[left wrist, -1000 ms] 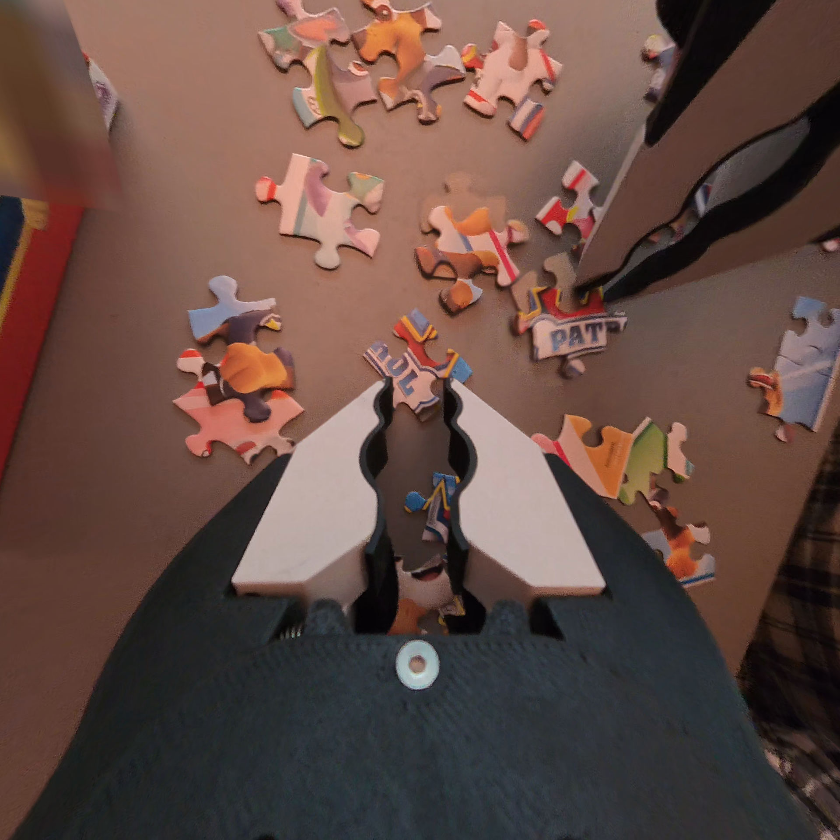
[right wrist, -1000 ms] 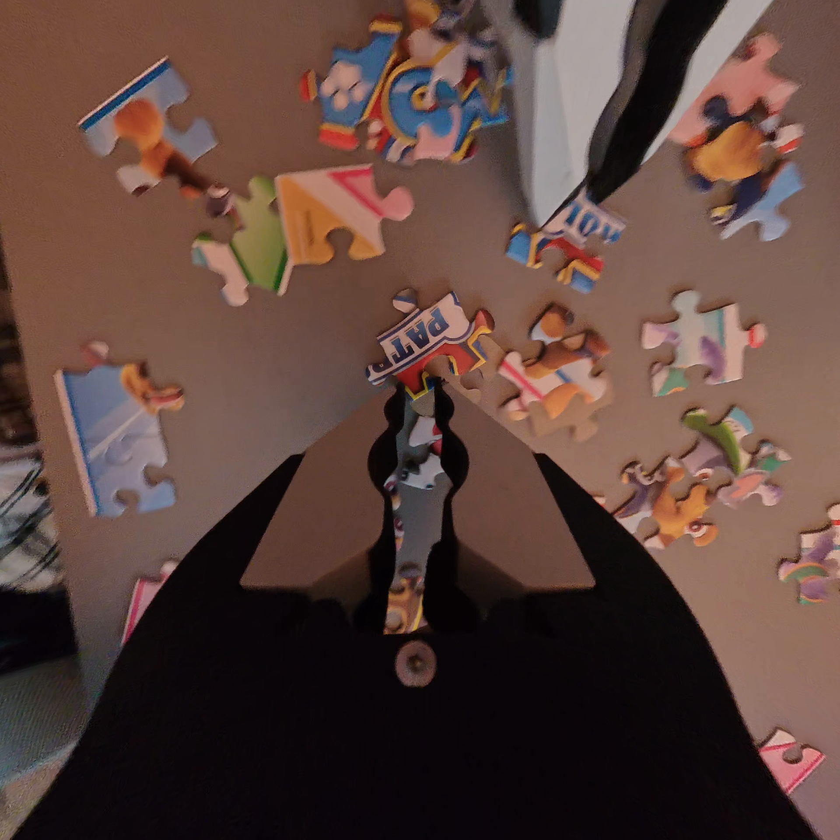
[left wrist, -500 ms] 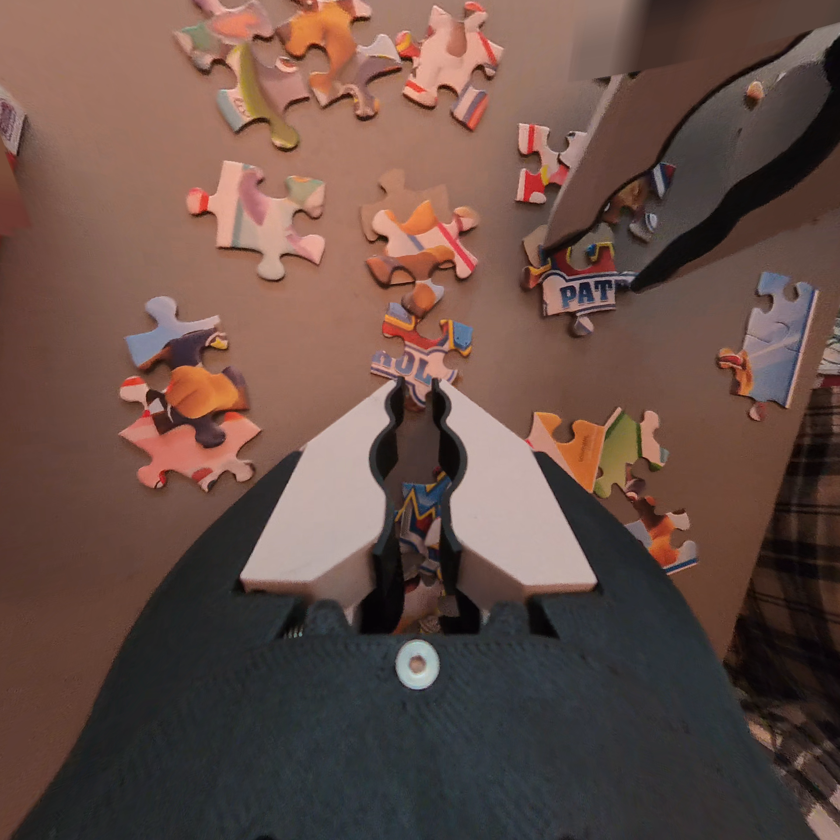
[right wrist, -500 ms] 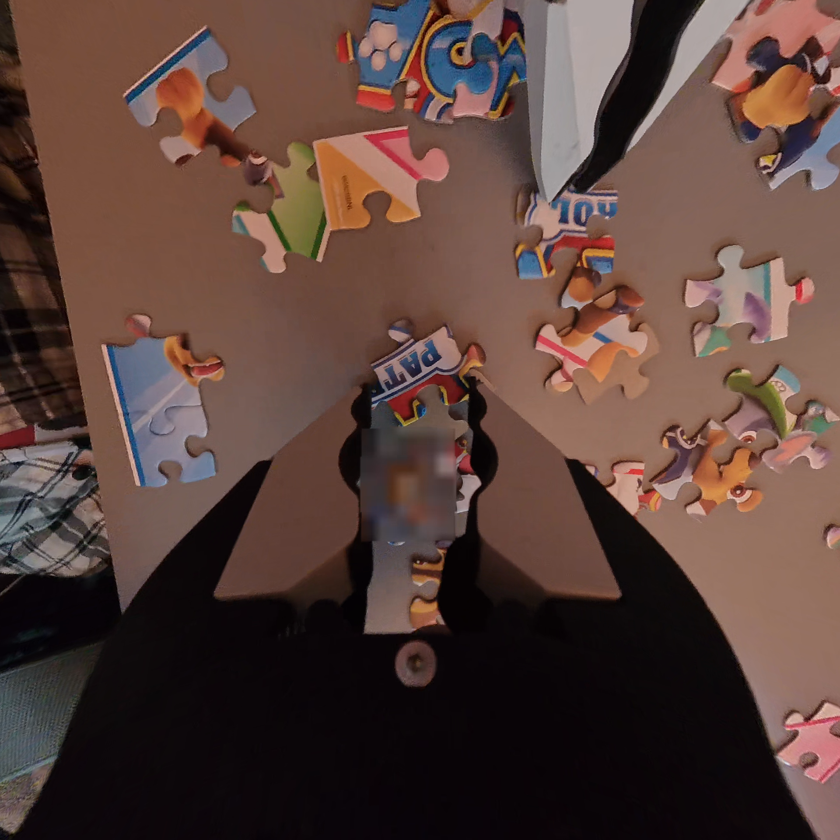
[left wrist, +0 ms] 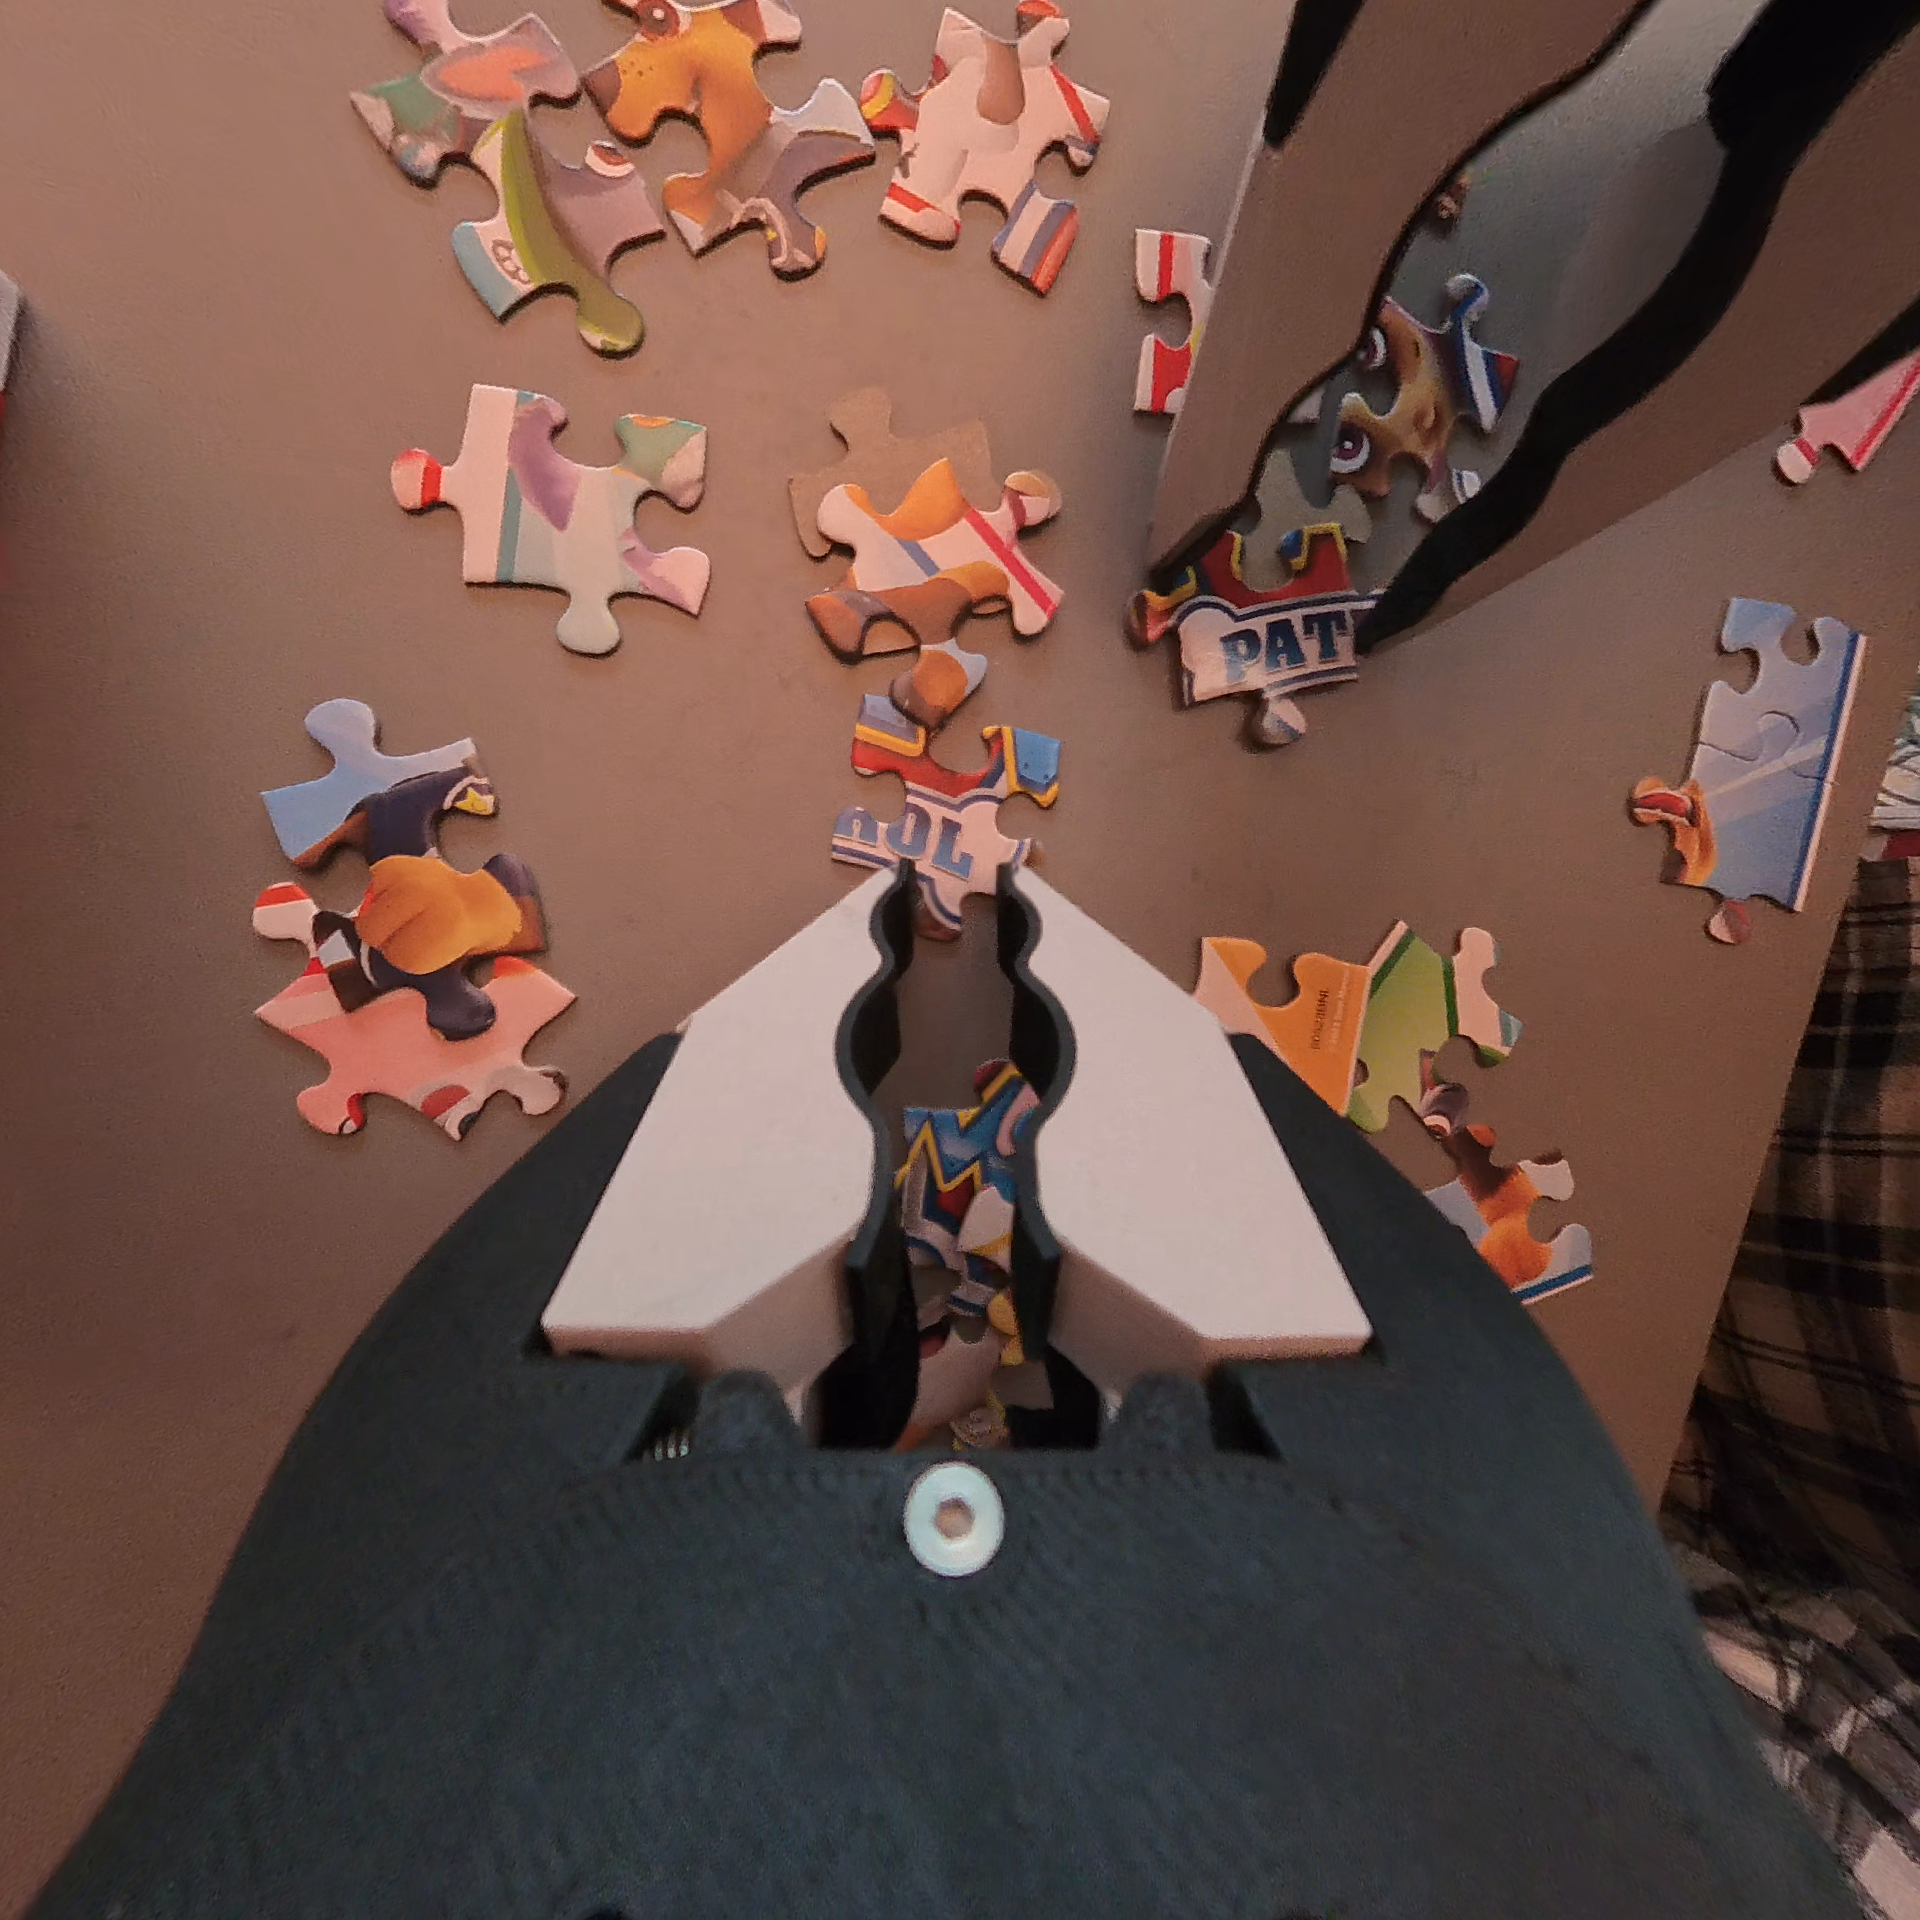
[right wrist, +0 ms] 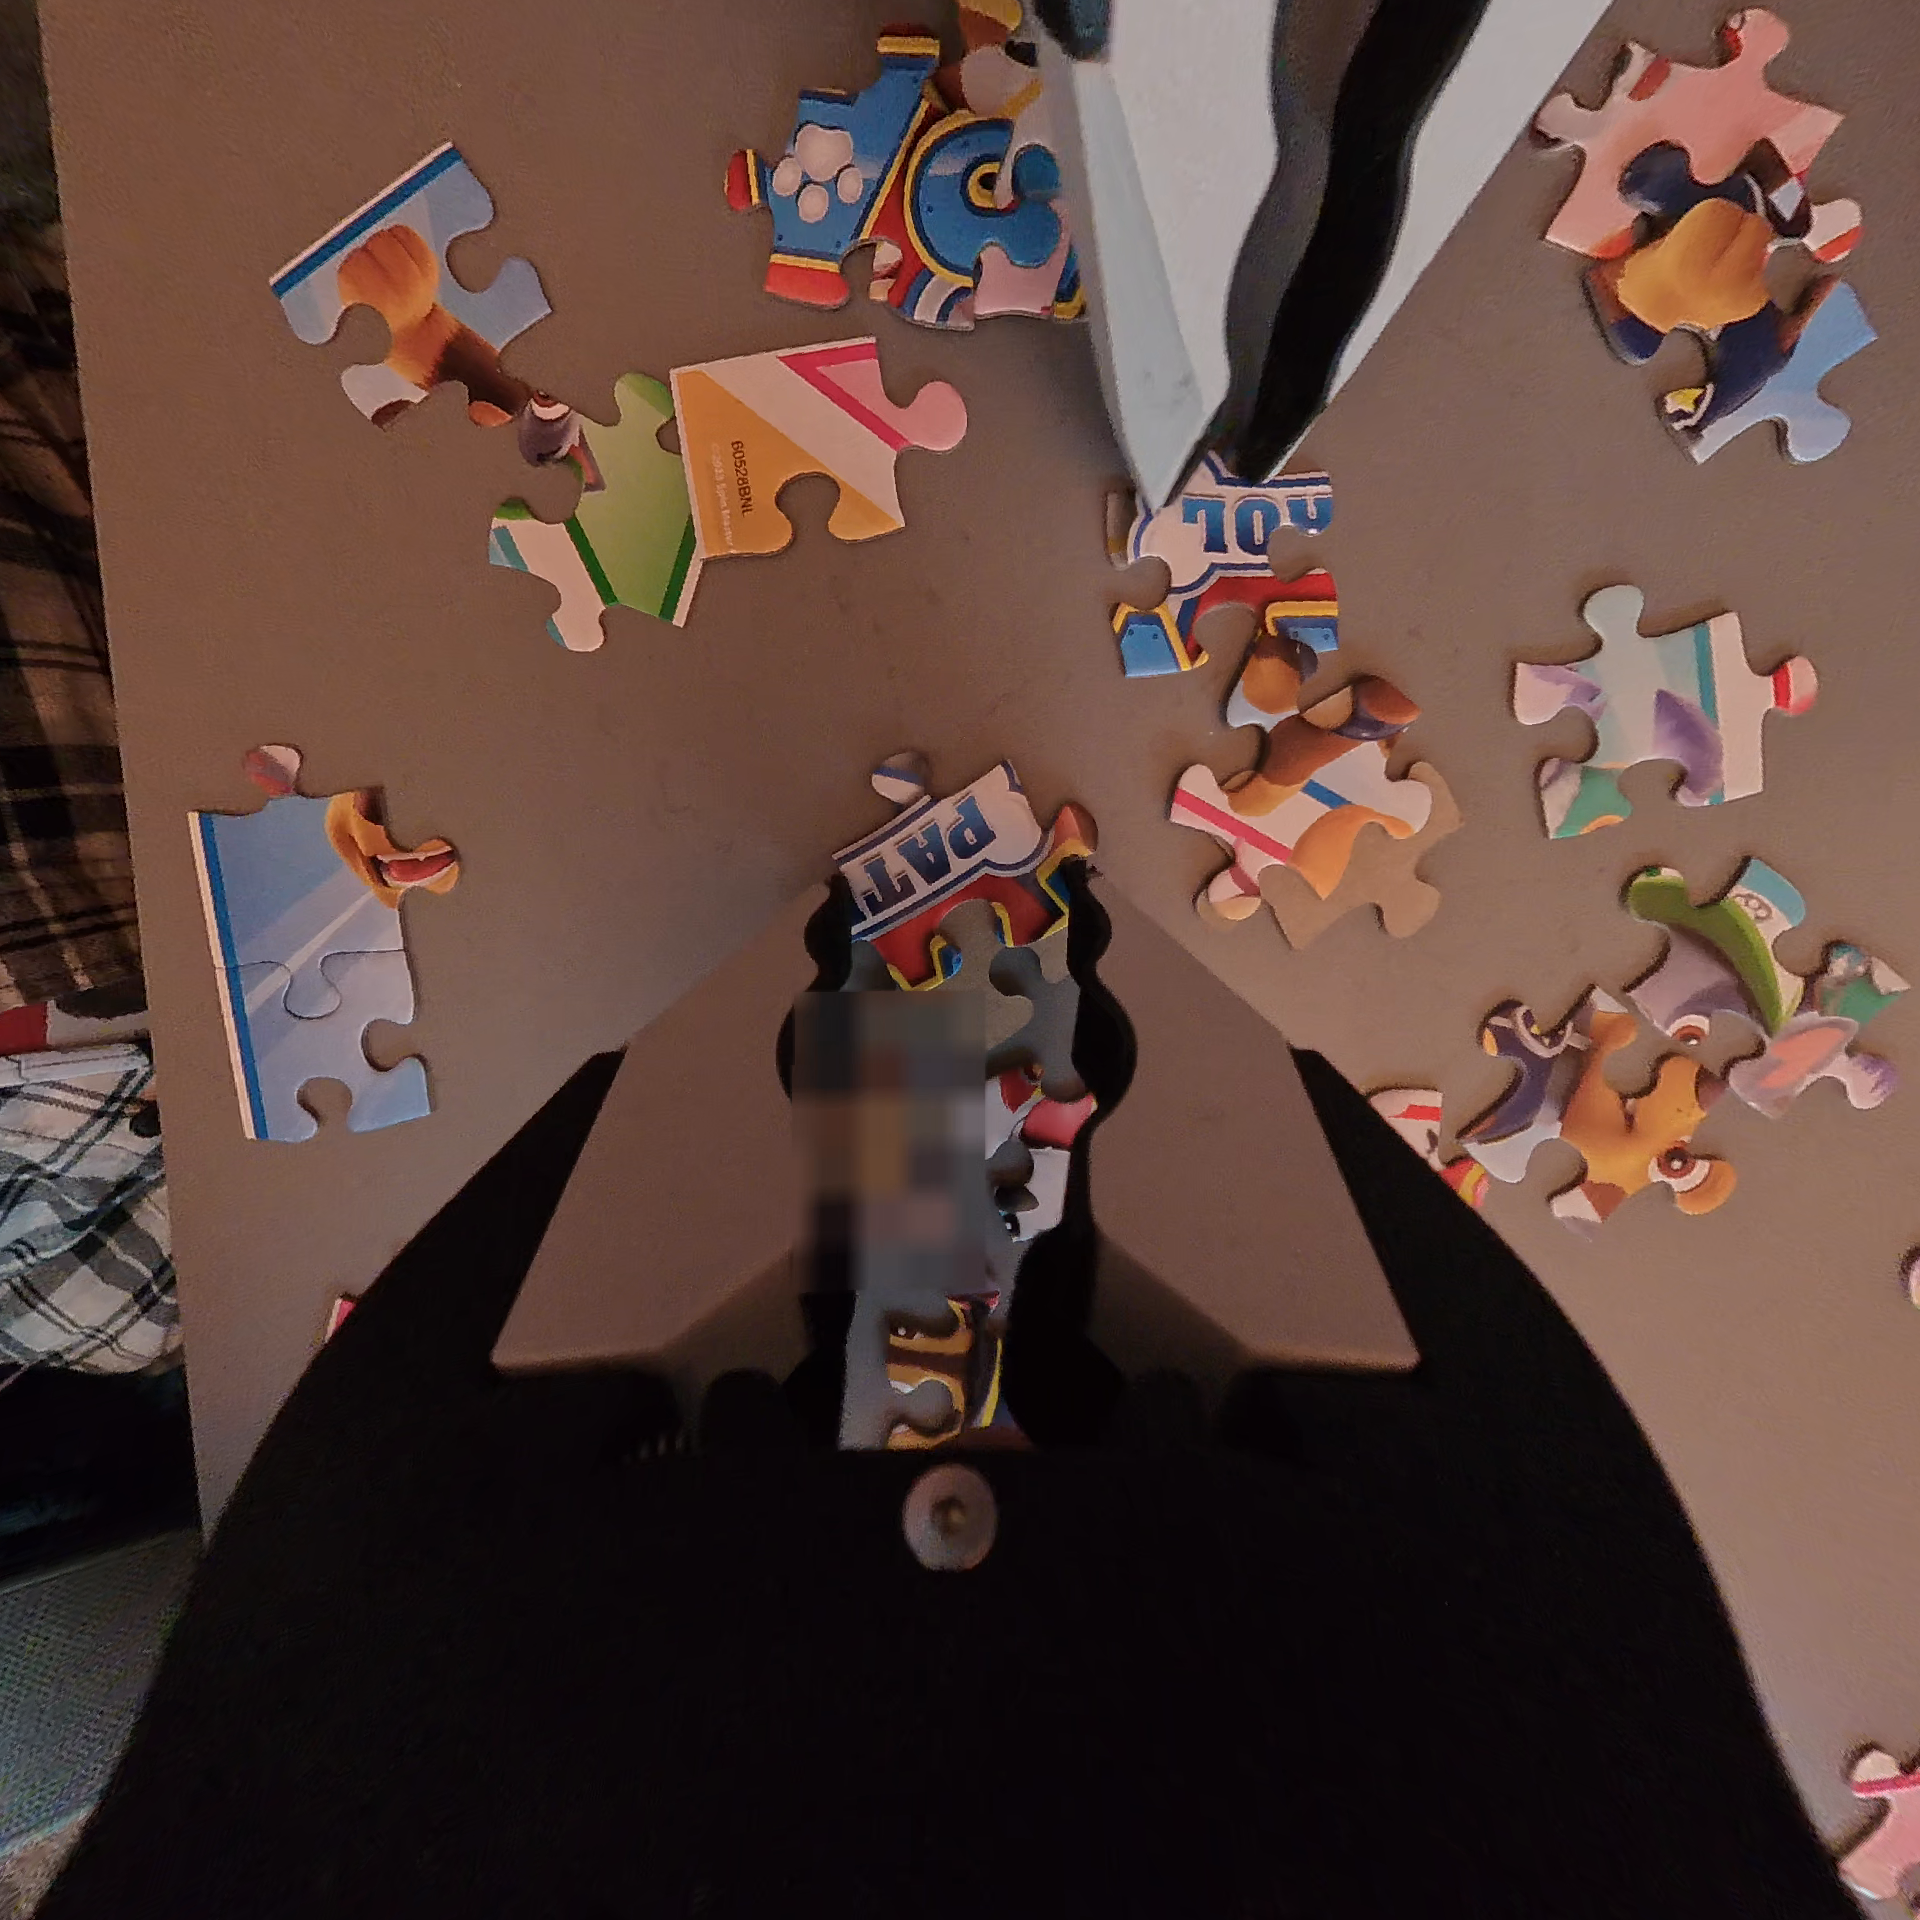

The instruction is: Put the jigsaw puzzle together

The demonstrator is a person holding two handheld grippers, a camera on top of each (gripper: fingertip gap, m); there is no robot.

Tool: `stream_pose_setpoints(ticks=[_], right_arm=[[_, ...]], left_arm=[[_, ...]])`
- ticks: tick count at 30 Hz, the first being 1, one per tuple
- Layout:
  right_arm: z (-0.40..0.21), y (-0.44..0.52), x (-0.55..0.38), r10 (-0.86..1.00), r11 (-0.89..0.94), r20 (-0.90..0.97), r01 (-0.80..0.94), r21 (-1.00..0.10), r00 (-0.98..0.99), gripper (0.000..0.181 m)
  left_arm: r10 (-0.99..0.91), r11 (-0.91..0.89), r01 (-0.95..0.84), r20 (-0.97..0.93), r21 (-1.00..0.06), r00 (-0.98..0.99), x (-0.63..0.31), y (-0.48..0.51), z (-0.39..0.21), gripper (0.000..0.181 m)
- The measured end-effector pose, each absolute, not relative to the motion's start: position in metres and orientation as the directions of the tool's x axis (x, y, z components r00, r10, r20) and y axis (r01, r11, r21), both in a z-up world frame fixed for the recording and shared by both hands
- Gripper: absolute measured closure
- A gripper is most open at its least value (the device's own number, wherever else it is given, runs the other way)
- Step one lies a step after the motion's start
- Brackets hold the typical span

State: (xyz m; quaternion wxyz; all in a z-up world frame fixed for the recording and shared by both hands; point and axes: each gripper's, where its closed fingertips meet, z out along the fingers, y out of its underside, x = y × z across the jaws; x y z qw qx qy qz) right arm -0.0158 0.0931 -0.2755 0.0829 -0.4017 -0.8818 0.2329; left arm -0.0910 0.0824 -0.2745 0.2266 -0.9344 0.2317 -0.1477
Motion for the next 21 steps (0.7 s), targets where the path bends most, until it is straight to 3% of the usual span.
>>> stream_pose_setpoints(ticks=[7, 16, 21], right_arm=[[-0.257, 0.095, -0.03, 0.797, 0.446, -0.095, 0.687, -0.573, -0.596, 0.141], [-0.254, 0.095, -0.034, 0.801, 0.382, -0.169, 0.708, -0.593, -0.574, 0.141], [-0.248, 0.102, -0.035, 0.815, 0.361, -0.141, 0.683, -0.635, -0.562, 0.141]], left_arm=[[-0.533, -0.78, -0.392, 0.189, -0.488, 0.824, -0.079, 0.075, -0.275, 0.172], [-0.609, -0.75, -0.452, 0.236, -0.483, 0.758, -0.057, 0.059, -0.275, 0.172], [-0.639, -0.703, -0.43, 0.237, -0.567, 0.732, -0.045, 0.064, -0.259, 0.163]])
